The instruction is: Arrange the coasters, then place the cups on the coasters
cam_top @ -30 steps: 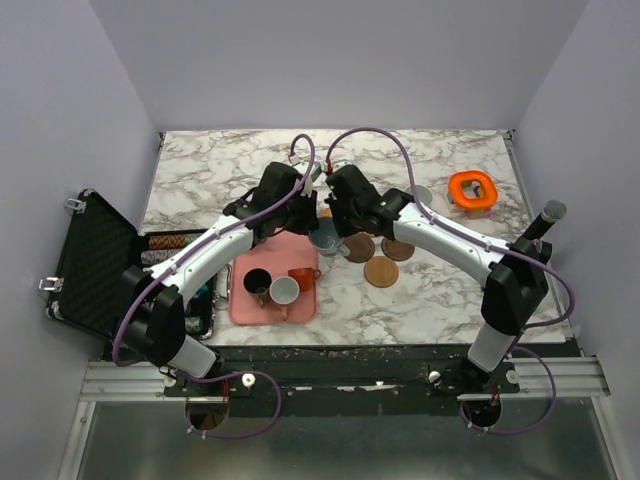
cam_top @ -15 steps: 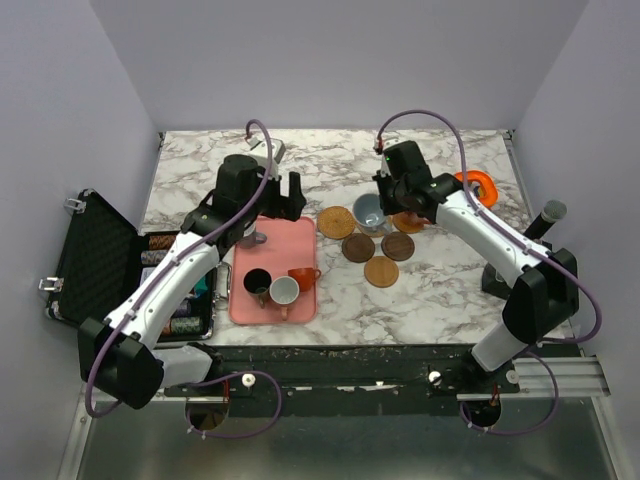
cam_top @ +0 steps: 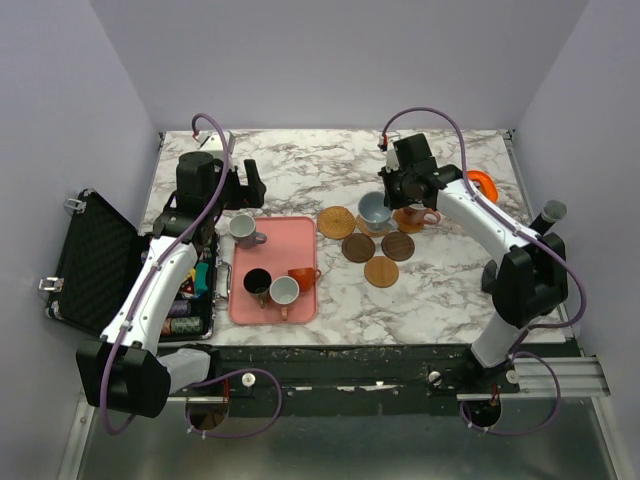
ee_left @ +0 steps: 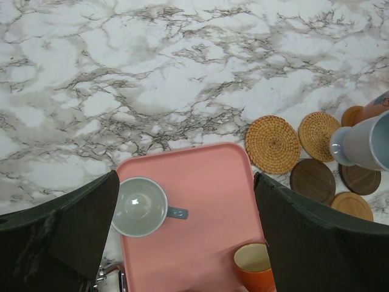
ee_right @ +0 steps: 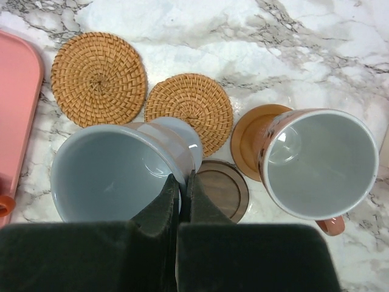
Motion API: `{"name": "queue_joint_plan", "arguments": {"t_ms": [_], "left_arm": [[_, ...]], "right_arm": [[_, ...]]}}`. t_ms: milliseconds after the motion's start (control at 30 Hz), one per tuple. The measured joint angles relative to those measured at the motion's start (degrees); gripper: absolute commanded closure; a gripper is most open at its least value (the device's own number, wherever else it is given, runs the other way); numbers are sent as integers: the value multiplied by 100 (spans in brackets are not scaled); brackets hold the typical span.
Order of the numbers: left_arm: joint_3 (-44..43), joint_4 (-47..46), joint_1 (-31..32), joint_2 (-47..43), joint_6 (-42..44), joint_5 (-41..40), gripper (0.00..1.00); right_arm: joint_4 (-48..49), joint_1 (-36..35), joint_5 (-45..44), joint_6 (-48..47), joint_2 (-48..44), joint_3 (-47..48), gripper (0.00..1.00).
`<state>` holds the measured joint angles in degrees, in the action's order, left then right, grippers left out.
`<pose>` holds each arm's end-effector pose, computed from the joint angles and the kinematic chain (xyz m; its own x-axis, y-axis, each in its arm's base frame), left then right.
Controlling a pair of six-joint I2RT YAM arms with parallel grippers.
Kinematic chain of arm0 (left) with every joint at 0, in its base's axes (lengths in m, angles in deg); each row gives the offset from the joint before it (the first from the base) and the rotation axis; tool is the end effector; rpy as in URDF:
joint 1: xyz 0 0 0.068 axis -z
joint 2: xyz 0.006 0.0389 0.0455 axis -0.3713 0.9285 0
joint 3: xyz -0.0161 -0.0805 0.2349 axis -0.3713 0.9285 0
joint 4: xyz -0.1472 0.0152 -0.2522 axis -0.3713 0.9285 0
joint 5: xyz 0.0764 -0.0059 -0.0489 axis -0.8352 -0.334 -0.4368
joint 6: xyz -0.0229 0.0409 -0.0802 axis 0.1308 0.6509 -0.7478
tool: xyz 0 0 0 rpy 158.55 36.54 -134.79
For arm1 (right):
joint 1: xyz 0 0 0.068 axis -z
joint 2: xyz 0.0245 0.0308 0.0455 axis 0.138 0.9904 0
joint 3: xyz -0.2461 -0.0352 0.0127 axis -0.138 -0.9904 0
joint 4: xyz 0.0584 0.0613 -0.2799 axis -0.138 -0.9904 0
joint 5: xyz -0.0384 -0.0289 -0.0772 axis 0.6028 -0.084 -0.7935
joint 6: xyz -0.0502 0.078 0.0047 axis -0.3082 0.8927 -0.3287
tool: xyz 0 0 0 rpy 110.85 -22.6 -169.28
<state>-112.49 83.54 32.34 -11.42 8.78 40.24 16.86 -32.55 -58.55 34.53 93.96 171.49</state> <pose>0.3480 -0.0743 0.3036 -0.4517 -0.1571 -0.8782 0.1807 0.9478 -0.2626 0.3993 0.1809 0.2214 -0.6864 -0.2880 -0.6678 -0.3870 0.9221 0.0002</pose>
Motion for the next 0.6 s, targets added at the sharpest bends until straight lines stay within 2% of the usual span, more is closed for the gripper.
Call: {"name": "queue_joint_plan", "arguments": {"t_ms": [600], "left_arm": [[4,-11,-9,17,-66,173,1]], "right_arm": [[87,350,610,-236,702,348,99]]}}
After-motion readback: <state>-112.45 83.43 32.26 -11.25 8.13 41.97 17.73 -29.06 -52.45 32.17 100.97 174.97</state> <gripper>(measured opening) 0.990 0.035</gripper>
